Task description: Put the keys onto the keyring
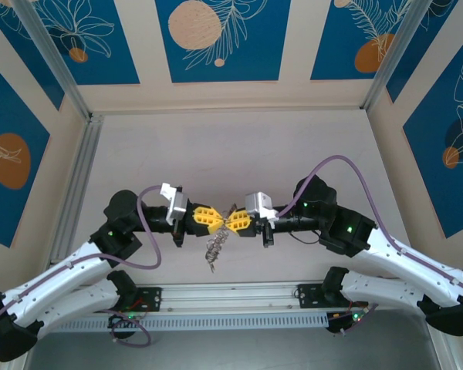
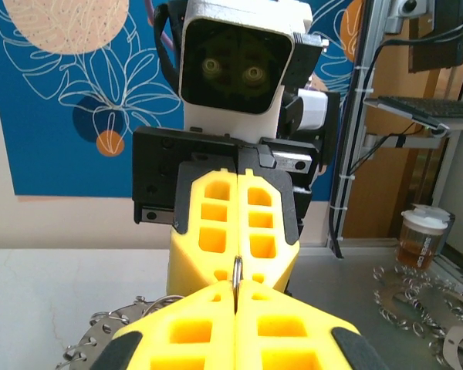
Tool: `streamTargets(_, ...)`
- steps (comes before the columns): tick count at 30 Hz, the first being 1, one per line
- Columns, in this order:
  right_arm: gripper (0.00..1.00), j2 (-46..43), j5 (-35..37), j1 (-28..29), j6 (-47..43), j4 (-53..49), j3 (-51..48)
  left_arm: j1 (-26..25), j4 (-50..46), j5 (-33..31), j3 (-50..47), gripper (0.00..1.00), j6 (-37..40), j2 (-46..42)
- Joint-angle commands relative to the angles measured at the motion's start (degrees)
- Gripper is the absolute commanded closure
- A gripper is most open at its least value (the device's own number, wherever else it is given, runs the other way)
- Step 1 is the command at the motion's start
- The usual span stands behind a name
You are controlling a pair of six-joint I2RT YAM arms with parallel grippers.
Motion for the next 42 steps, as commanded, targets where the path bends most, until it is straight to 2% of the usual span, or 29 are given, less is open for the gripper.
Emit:
streamTargets(1,1.0,-0.11,0.92,-0.82,1.77,0.02,1.06,0.51,-9.28,-0.35,3.86,1.0,5.52,-0.84)
streamTargets(3,1.0,0.62,1.22,-1.31,1.81,-2.0,2.21,0.43,-18.81,-3.01,7.22,1.0,10.46,-1.24)
streamTargets(7,1.0,1.84,3.57,-1.44,1.14,-5.31,4.07,-0.06,-36.33,-9.23,14.99,0.84,19.4,-0.11)
streamTargets(10,1.0,2.98,4.64,-1.42,0.95,-7.26,5.42,-1.17,-44.56,-12.82,19.56,0.75,24.25,1.52)
streamTargets(14,1.0,4.59,5.1,-1.38,0.27,-9.12,7.14,-3.07,-51.28,-16.71,23.42,0.72,28.38,4.08)
streamTargets(20,1.0,5.89,4.04,-1.28,-0.46,-10.19,8.54,-4.04,-52.92,-19.06,24.6,0.7,30.46,5.64)
streamTargets(26,1.0,6.83,3.37,-0.39,-1.71,-10.8,9.05,-4.17,-52.93,-18.56,25.44,0.7,31.05,7.61)
streamTargets(30,1.0,7.66,4.33,0.14,-2.49,-11.73,9.81,-4.1,-52.14,-18.17,25.37,0.83,30.98,7.9)
streamTargets(31,1.0,7.76,4.53,0.34,-2.63,-11.83,9.85,-4.15,-51.82,-17.89,25.17,0.89,30.68,7.98)
streamTargets(32,1.0,7.81,4.85,0.63,-2.83,-11.87,9.85,-4.16,-51.48,-17.54,25.0,1.0,30.53,8.02)
streamTargets(38,1.0,6.48,5.32,0.79,-2.62,-10.73,8.45,-4.07,-44.52,-14.65,21.03,1.0,26.23,5.18)
streamTargets(42,0.82,4.64,4.96,0.77,-1.87,-9.23,6.48,-3.64,-35.94,-10.88,16.79,1.0,20.98,1.72)
